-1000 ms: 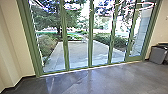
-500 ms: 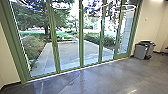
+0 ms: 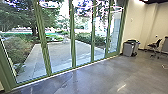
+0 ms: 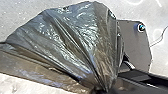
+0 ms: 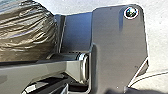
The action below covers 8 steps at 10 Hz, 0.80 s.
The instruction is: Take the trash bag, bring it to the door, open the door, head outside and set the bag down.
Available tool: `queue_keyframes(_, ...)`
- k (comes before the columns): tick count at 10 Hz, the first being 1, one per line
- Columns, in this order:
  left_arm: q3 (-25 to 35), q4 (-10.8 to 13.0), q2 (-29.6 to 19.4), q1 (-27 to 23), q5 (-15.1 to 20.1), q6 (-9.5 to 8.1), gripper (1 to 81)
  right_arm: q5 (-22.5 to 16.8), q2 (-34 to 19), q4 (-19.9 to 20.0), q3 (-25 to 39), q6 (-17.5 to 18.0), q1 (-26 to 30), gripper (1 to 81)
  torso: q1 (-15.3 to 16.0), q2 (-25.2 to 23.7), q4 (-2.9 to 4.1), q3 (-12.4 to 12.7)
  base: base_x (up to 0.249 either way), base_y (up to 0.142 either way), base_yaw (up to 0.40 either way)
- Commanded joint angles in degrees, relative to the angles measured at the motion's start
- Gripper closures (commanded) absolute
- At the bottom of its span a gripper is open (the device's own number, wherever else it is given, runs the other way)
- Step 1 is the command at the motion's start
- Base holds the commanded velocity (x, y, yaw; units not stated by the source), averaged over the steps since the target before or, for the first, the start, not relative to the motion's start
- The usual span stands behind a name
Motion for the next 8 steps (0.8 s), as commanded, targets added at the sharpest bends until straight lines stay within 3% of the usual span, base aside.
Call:
queue_keyframes(1,0.0,0.4,0.1,-4.2,3.8,0.48,81.1,-2.9,0.3,0.2,0.0,-0.1,2.6,1.0,0.0,0.0,0.00,0.0,0.000,0.000,-0.203)
queue_keyframes(8,0.0,0.4,0.1,-4.2,3.8,0.48,81.1,-2.9,0.3,0.3,0.0,-0.1,2.6,1.0,0.0,0.0,0.00,0.0,0.000,0.000,-0.128)
